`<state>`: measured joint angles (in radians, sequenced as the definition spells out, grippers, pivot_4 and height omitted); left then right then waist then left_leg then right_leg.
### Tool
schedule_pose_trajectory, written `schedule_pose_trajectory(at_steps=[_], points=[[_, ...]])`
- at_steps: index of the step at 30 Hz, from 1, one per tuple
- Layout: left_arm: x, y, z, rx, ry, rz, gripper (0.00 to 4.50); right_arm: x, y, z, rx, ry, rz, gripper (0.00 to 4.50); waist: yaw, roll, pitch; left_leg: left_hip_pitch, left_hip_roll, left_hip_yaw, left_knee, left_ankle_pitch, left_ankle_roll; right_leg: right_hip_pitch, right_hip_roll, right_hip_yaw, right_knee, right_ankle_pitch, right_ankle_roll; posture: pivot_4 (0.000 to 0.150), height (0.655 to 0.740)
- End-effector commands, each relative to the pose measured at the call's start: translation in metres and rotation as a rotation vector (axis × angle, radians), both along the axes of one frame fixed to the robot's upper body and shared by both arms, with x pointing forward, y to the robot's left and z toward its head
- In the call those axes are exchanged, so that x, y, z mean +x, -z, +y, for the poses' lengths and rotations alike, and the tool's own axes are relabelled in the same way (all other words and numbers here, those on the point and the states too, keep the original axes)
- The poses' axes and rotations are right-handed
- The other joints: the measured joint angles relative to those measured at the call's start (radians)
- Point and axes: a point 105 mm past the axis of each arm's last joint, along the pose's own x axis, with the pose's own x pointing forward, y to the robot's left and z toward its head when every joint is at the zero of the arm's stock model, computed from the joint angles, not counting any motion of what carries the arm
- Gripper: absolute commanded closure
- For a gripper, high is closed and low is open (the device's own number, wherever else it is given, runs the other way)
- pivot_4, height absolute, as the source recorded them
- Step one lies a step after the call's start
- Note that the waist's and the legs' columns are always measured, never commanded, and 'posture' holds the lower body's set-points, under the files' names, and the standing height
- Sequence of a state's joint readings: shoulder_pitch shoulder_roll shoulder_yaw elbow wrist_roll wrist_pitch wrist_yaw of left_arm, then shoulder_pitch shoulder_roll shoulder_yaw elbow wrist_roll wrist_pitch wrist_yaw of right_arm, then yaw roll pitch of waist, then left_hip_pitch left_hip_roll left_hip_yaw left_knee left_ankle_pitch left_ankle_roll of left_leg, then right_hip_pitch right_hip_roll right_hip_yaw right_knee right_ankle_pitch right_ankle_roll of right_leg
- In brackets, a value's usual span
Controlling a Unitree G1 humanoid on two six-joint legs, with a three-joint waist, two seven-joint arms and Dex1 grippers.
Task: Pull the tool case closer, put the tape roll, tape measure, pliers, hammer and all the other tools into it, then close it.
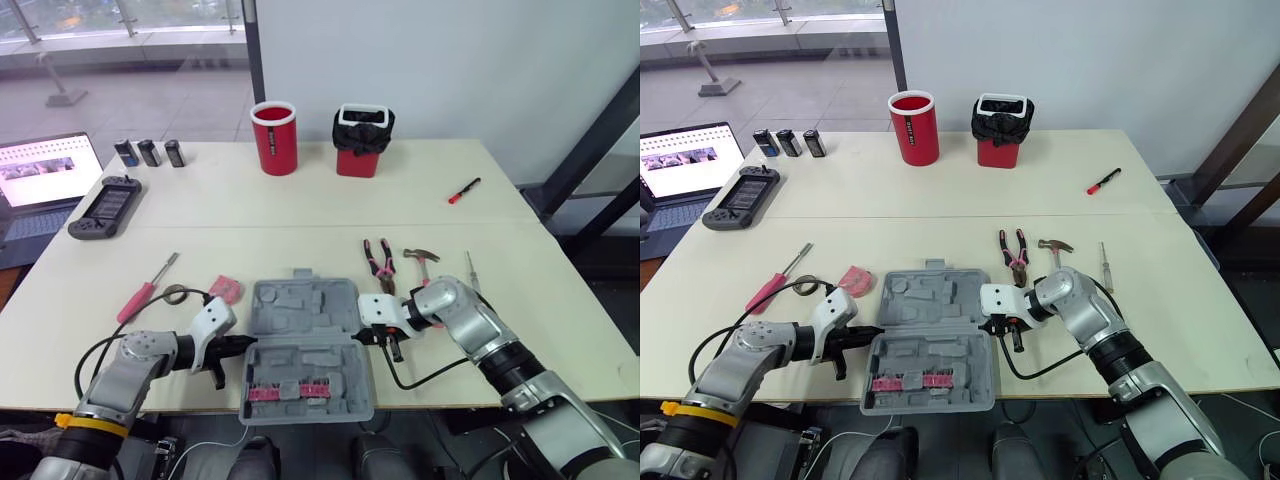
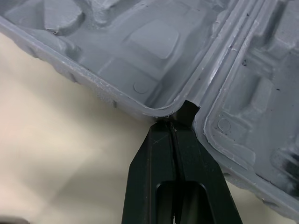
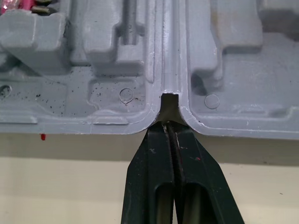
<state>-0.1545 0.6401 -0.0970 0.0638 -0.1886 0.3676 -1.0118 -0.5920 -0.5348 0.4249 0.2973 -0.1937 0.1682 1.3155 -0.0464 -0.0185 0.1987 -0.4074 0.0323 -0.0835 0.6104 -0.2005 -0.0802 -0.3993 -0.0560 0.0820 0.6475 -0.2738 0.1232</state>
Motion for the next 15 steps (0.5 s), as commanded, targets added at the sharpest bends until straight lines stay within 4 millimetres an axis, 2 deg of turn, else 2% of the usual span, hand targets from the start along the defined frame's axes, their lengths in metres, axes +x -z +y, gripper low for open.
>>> schedule_pose_trajectory(at_steps=[1, 10, 15], points=[[-0.003, -0.008, -0.007, -0.026, 0.030, -0.013, 4.50, -0.009, -0.001, 0.009, 0.013, -0.050, 0.015, 4.40, 0.000, 0.000, 0.000, 0.000, 0.000, 0.000, 0.000, 0.000, 0.000, 0.000, 0.000, 0.000, 0.000, 0.000, 0.000, 0.150, 0.7400], [-0.013, -0.005, -0.011, -0.015, 0.040, 0.017, 4.50, -0.025, 0.004, 0.008, -0.004, -0.068, 0.070, 4.40, 0.001, 0.000, 0.000, 0.000, 0.000, 0.000, 0.000, 0.000, 0.000, 0.000, 0.000, 0.000, 0.000, 0.000, 0.000, 0.150, 0.7400], [-0.017, -0.006, -0.010, -0.011, 0.025, 0.019, 4.50, -0.028, 0.005, 0.008, -0.007, -0.059, 0.077, 4.40, 0.001, 0.000, 0.000, 0.000, 0.000, 0.000, 0.000, 0.000, 0.000, 0.000, 0.000, 0.000, 0.000, 0.000, 0.000, 0.150, 0.7400]])
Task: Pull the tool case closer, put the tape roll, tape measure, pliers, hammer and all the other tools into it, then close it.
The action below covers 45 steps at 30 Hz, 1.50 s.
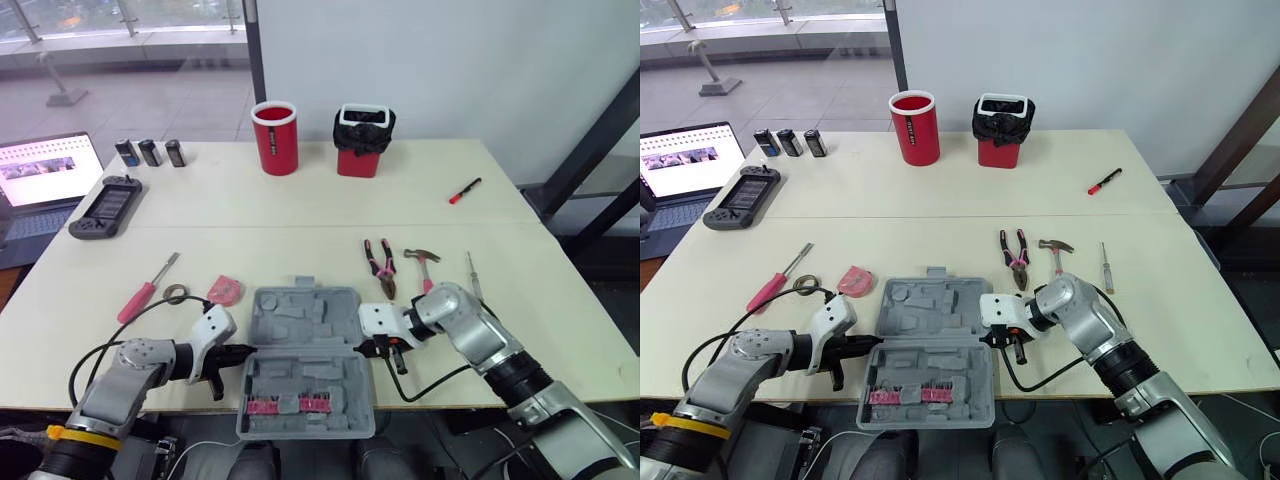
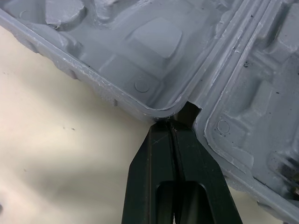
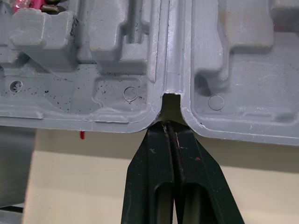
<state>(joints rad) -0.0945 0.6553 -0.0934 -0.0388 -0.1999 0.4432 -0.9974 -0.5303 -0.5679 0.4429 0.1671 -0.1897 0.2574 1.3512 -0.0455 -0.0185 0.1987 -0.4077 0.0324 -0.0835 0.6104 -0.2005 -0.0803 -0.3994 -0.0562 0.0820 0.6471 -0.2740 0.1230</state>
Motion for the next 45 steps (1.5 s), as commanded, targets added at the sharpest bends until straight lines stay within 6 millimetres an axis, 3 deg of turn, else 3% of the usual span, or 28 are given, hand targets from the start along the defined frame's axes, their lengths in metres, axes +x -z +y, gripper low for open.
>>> schedule_pose_trajectory(at_steps=[1, 11, 18, 24, 27, 30, 33, 35, 40, 45], points=[[-0.004, -0.007, -0.007, -0.017, 0.029, -0.015, 4.50, -0.009, 0.002, 0.009, 0.014, -0.039, 0.025, 4.40, 0.000, 0.000, 0.000, 0.000, 0.000, 0.000, 0.000, 0.000, 0.000, 0.000, 0.000, 0.000, 0.000, 0.000, 0.000, 0.150, 0.7400], [-0.001, -0.010, 0.007, 0.033, -0.006, -0.024, 4.50, -0.004, 0.003, 0.002, -0.005, -0.012, 0.024, 4.40, -0.001, 0.000, 0.000, 0.000, 0.000, 0.000, 0.000, 0.000, 0.000, 0.000, 0.000, 0.000, 0.000, 0.000, 0.000, 0.150, 0.7400], [0.014, -0.011, 0.043, 0.146, -0.136, -0.091, 4.50, 0.015, -0.006, -0.025, -0.023, 0.096, -0.023, 4.40, 0.000, 0.000, 0.000, 0.000, 0.000, 0.000, 0.000, 0.000, 0.000, 0.000, -0.001, 0.000, 0.000, 0.000, -0.001, 0.150, 0.7400], [0.012, -0.039, 0.061, 0.004, -0.276, -0.186, 4.50, 0.021, -0.027, -0.057, 0.079, 0.221, 0.014, 4.40, 0.001, 0.000, 0.000, -0.002, 0.000, 0.002, 0.000, 0.000, 0.000, -0.003, -0.002, 0.000, -0.001, 0.000, -0.001, 0.150, 0.7400], [-0.008, -0.049, 0.083, -0.081, -0.381, -0.216, 3.69, 0.023, -0.047, -0.081, 0.196, 0.315, 0.010, 3.62, -0.002, 0.000, 0.001, -0.002, 0.000, 0.002, -0.001, 0.000, 0.000, -0.003, -0.002, 0.000, -0.001, 0.000, -0.001, 0.150, 0.7400], [-0.033, -0.048, 0.116, -0.067, -0.503, -0.236, 2.24, 0.021, -0.062, -0.106, 0.288, 0.417, -0.002, 2.17, -0.004, 0.000, 0.001, -0.002, 0.000, 0.003, -0.002, 0.000, 0.000, -0.004, -0.002, 0.001, -0.001, 0.000, -0.001, 0.150, 0.7400], [-0.057, -0.049, 0.147, -0.050, -0.614, -0.265, 0.74, 0.023, -0.064, -0.138, 0.292, 0.562, -0.039, 0.66, -0.001, -0.001, 0.001, -0.002, 0.000, 0.004, -0.002, 0.000, 0.000, -0.005, -0.003, 0.001, -0.001, -0.001, -0.003, 0.150, 0.7400], [-0.071, -0.050, 0.166, -0.036, -0.685, -0.281, 0.03, 0.021, -0.064, -0.154, 0.305, 0.622, -0.052, 0.01, 0.000, -0.002, 0.001, -0.002, 0.000, 0.004, 0.001, 0.000, 0.000, -0.006, -0.003, 0.001, -0.001, -0.001, -0.004, 0.150, 0.7400], [-0.104, -0.054, 0.216, -0.002, -0.906, -0.349, 0.03, 0.021, -0.066, -0.195, 0.439, 0.818, -0.092, 0.01, -0.003, -0.002, 0.001, -0.003, 0.000, 0.010, 0.000, -0.003, -0.004, -0.006, -0.009, 0.000, -0.016, 0.000, -0.006, 0.150, 0.7400], [-0.117, -0.054, 0.230, -0.006, -0.995, -0.384, 0.03, 0.015, -0.055, -0.216, 0.449, 0.893, -0.102, 0.01, -0.001, -0.003, 0.000, -0.003, -0.002, 0.020, 0.001, -0.004, -0.001, -0.006, -0.016, 0.000, -0.018, 0.002, -0.008, 0.150, 0.7400]])
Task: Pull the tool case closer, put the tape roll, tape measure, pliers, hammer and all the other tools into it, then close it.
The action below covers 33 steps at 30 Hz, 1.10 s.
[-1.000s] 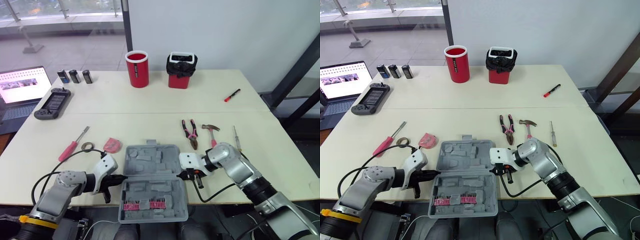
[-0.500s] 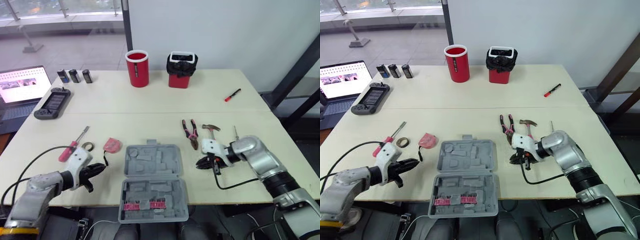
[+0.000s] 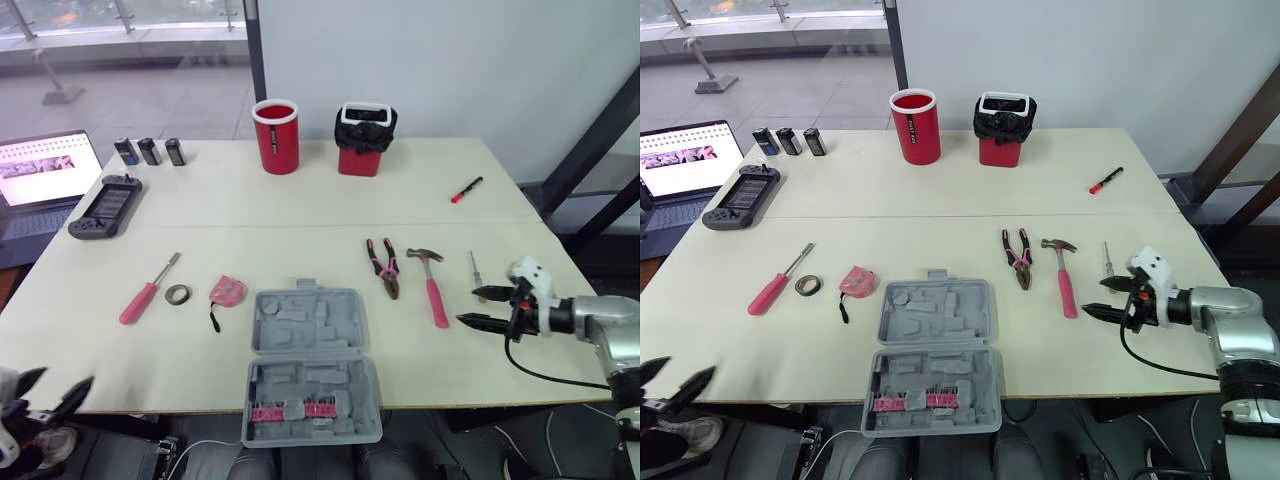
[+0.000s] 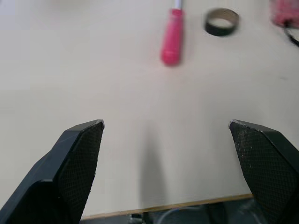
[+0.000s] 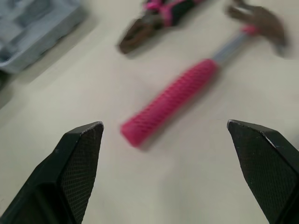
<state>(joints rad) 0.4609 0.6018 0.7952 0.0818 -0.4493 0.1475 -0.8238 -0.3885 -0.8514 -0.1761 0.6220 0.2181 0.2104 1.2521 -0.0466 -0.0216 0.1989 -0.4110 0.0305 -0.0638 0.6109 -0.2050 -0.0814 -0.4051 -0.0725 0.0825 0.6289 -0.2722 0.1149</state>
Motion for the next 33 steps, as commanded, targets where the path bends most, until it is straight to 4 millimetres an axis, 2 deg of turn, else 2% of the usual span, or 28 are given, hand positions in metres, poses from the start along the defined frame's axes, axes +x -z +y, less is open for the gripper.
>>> schedule_pose_trajectory(at_steps=[1, 4, 8, 11, 16, 19, 22, 26, 28, 30, 31, 32, 33], points=[[-0.006, -0.009, 0.007, 0.023, -0.035, -0.046, 0.03, -0.001, -0.009, -0.013, 0.003, 0.032, -0.049, 0.01, 0.000, 0.000, 0.000, 0.000, 0.000, 0.001, 0.000, 0.000, 0.000, 0.001, 0.000, 0.000, 0.000, 0.000, 0.000, 0.150, 0.7400], [-0.004, -0.010, 0.005, 0.024, -0.030, -0.054, 0.03, 0.004, -0.012, -0.007, 0.024, 0.017, -0.064, 0.01, -0.001, 0.000, 0.000, 0.000, 0.001, 0.001, -0.001, 0.000, 0.000, 0.000, 0.001, 0.000, 0.003, 0.000, 0.001, 0.150, 0.7400], [0.004, -0.015, -0.006, 0.016, -0.007, -0.064, 0.03, 0.011, -0.025, 0.019, 0.059, -0.082, -0.077, 0.01, -0.012, 0.000, 0.000, 0.000, 0.003, 0.000, -0.001, 0.000, 0.001, 0.000, 0.003, 0.000, 0.003, 0.001, 0.001, 0.150, 0.7400], [0.013, -0.017, -0.020, 0.029, 0.020, -0.056, 0.03, 0.008, -0.034, 0.054, 0.061, -0.221, -0.059, 0.01, -0.022, 0.000, 0.000, 0.000, 0.003, 0.000, 0.000, 0.000, 0.001, 0.000, 0.003, 0.001, 0.003, 0.001, 0.001, 0.150, 0.7400], [0.032, -0.026, -0.062, -0.014, 0.096, -0.063, 0.03, -0.002, -0.066, 0.122, 0.092, -0.470, -0.074, 0.01, -0.023, 0.000, 0.000, 0.000, 0.003, 0.000, -0.001, 0.000, 0.001, 0.000, 0.004, 0.001, 0.003, 0.002, 0.003, 0.150, 0.7400], [0.044, -0.029, -0.077, 0.001, 0.080, -0.050, 0.03, -0.010, -0.080, 0.153, 0.107, -0.572, -0.085, 0.01, -0.019, 0.000, 0.000, 0.000, 0.004, -0.001, -0.001, 0.000, 0.001, 0.000, 0.006, 0.001, 0.003, 0.002, 0.004, 0.150, 0.7400], [0.060, -0.033, -0.081, -0.017, 0.014, -0.047, 0.03, -0.019, -0.090, 0.178, 0.102, -0.666, -0.087, 0.01, -0.016, -0.001, 0.000, 0.000, 0.004, -0.002, -0.001, 0.000, 0.001, 0.000, 0.007, 0.001, 0.003, 0.002, 0.004, 0.150, 0.7400], [0.082, -0.035, -0.093, -0.038, 0.006, -0.036, 0.03, -0.019, -0.097, 0.197, 0.074, -0.716, -0.105, 0.01, -0.013, -0.001, 0.000, 0.000, 0.004, -0.003, 0.000, 0.000, 0.001, 0.001, 0.008, 0.001, 0.003, 0.003, 0.005, 0.150, 0.7400], [0.096, -0.037, -0.096, -0.063, -0.003, -0.058, 0.54, -0.018, -0.098, 0.203, 0.068, -0.723, -0.107, 0.00, -0.011, -0.001, 0.000, 0.000, 0.004, -0.003, 0.001, 0.000, 0.001, 0.001, 0.008, 0.001, 0.003, 0.003, 0.005, 0.150, 0.7400], [0.108, -0.036, -0.098, -0.059, -0.003, -0.053, 1.28, -0.018, -0.098, 0.205, 0.060, -0.725, -0.109, 0.00, -0.009, -0.001, -0.001, 0.000, 0.004, -0.003, 0.001, 0.000, 0.001, 0.001, 0.008, 0.001, 0.003, 0.004, 0.006, 0.150, 0.7400], [0.114, -0.034, -0.098, -0.042, -0.007, -0.042, 1.87, -0.018, -0.097, 0.206, 0.049, -0.727, -0.111, 0.00, -0.006, -0.001, 0.000, 0.000, 0.004, -0.003, 0.000, 0.000, 0.001, 0.002, 0.008, 0.001, 0.003, 0.004, 0.006, 0.150, 0.7400], [0.121, -0.031, -0.098, -0.020, -0.010, -0.026, 2.27, -0.017, -0.097, 0.207, 0.039, -0.727, -0.114, 0.00, -0.002, -0.001, 0.000, 0.000, 0.004, -0.003, 0.000, 0.000, 0.001, 0.001, 0.008, 0.001, 0.003, 0.004, 0.006, 0.150, 0.7400], [0.128, -0.029, -0.097, -0.011, -0.015, -0.020, 2.27, -0.015, -0.097, 0.208, 0.033, -0.722, -0.125, 0.00, -0.001, -0.001, 0.000, 0.000, 0.004, -0.003, 0.000, 0.000, 0.001, 0.001, 0.009, 0.001, 0.003, 0.004, 0.007, 0.150, 0.7400]])
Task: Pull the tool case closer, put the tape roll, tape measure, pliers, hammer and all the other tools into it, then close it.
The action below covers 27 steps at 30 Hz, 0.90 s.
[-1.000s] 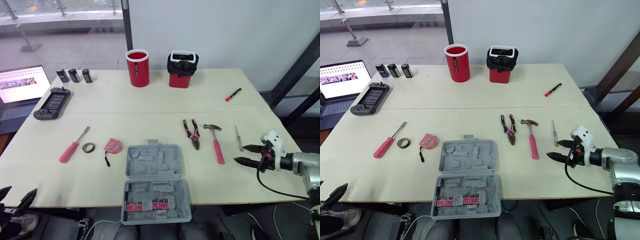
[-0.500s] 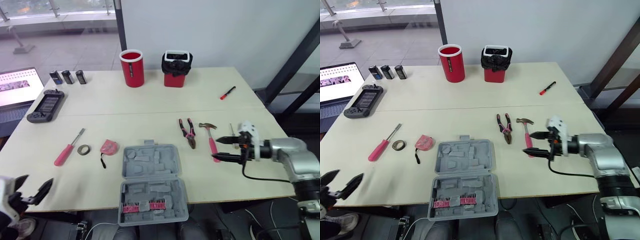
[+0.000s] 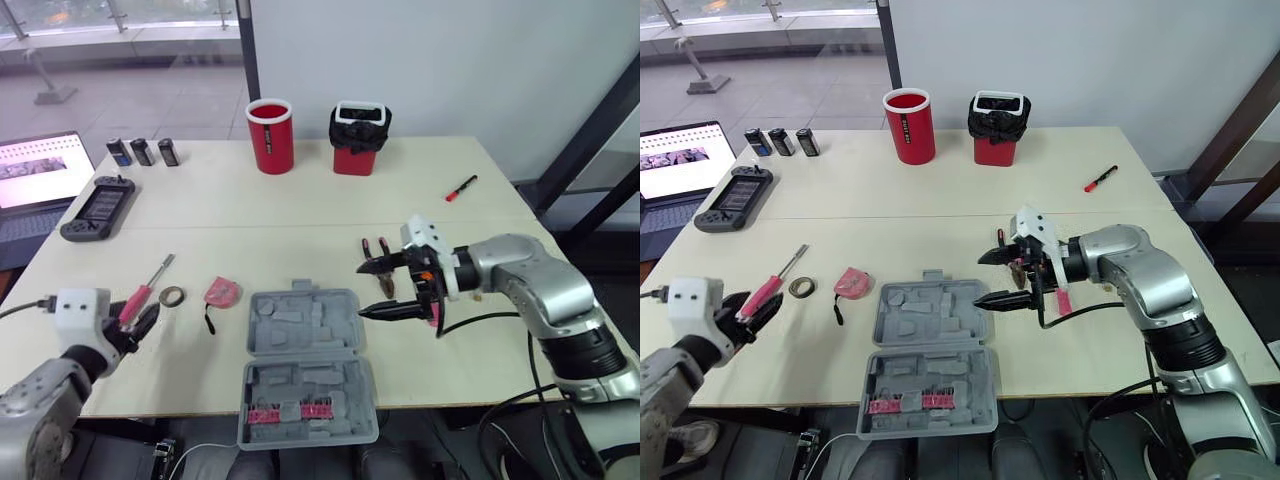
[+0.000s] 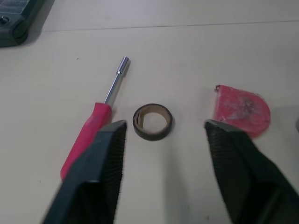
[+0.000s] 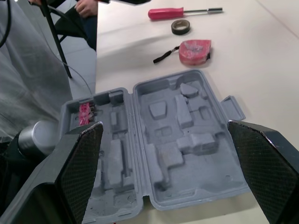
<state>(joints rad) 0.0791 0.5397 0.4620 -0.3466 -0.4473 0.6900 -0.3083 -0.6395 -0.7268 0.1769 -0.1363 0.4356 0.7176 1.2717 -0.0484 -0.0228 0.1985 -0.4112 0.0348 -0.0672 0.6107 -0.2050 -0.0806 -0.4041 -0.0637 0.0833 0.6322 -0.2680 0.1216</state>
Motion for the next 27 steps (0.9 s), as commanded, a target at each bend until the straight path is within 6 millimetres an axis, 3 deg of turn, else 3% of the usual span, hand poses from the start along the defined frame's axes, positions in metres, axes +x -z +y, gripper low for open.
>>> schedule_pose_trajectory(at_steps=[1, 11, 22, 27], points=[[0.016, 0.006, 0.005, 0.058, -0.026, 0.030, 2.27, 0.002, -0.012, 0.004, -0.005, -0.003, -0.074, 0.00, 0.003, 0.000, 0.000, 0.000, 0.000, 0.000, 0.000, 0.000, 0.000, 0.000, 0.000, 0.000, 0.000, 0.000, 0.000, 0.150, 0.7400], [0.059, 0.021, 0.002, 0.050, -0.021, 0.045, 2.27, 0.008, -0.010, -0.004, -0.052, 0.032, -0.099, 0.00, 0.007, 0.000, 0.000, 0.000, 0.000, -0.001, 0.000, 0.000, 0.000, 0.001, 0.000, -0.001, 0.000, 0.001, 0.002, 0.150, 0.7400], [0.080, 0.035, -0.015, 0.017, 0.011, 0.069, 2.27, 0.009, -0.012, -0.004, -0.079, 0.039, -0.101, 0.00, 0.005, 0.000, 0.000, 0.000, 0.000, -0.002, 0.001, 0.000, 0.000, 0.001, 0.001, -0.001, 0.001, 0.003, 0.006, 0.150, 0.7400], [0.080, 0.039, -0.013, 0.007, -0.016, 0.082, 2.27, 0.010, -0.015, -0.001, -0.076, 0.044, -0.108, 0.00, 0.006, 0.000, 0.000, 0.000, 0.000, -0.002, 0.000, 0.000, 0.000, 0.001, 0.001, -0.002, 0.001, 0.003, 0.006, 0.150, 0.7400]])
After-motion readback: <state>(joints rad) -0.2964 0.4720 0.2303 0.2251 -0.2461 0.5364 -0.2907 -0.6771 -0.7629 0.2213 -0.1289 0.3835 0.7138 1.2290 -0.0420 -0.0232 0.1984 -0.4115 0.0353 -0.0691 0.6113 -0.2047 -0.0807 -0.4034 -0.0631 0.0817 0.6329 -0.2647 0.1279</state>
